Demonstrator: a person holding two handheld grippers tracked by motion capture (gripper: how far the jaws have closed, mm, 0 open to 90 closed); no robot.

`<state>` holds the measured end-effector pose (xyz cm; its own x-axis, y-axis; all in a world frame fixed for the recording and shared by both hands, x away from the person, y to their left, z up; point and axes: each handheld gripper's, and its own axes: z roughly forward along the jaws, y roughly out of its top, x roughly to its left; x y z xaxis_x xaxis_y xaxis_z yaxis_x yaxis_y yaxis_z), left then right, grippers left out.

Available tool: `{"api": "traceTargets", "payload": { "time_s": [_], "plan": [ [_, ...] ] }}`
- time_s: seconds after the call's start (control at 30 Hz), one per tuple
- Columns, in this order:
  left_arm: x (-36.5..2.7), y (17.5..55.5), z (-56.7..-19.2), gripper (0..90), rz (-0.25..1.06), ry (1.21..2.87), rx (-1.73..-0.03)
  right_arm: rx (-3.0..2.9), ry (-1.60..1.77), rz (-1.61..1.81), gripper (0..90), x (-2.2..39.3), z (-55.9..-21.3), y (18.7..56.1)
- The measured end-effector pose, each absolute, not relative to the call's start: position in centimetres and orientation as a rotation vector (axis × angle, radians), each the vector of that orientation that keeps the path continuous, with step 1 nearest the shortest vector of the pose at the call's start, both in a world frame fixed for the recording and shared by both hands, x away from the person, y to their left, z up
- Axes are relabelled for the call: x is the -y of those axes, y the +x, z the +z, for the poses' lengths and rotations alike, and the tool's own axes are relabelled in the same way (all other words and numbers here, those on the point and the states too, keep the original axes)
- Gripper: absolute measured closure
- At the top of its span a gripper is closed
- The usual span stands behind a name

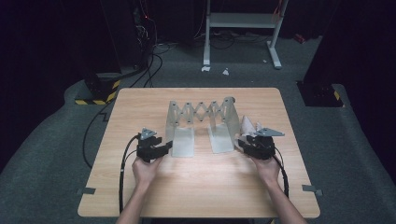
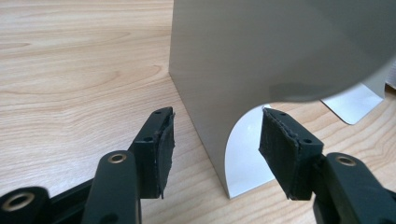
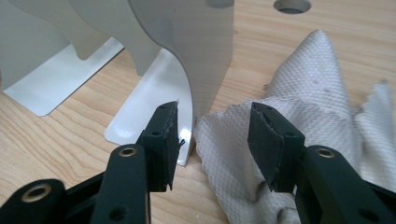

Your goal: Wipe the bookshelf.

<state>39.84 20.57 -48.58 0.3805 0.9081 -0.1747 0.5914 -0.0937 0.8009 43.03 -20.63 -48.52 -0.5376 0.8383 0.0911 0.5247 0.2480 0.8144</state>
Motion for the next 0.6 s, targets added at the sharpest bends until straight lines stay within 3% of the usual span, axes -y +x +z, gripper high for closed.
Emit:
{"api": "traceTargets", "payload": {
  "time_s": [0.6],
  "plan": [
    [-21.4, 37.3, -50.0, 41.6, 0.456, 1.79, -1.326, -2.151, 1.248, 1.203, 52.9, 23.0, -49.3, 39.9]
  ]
}}
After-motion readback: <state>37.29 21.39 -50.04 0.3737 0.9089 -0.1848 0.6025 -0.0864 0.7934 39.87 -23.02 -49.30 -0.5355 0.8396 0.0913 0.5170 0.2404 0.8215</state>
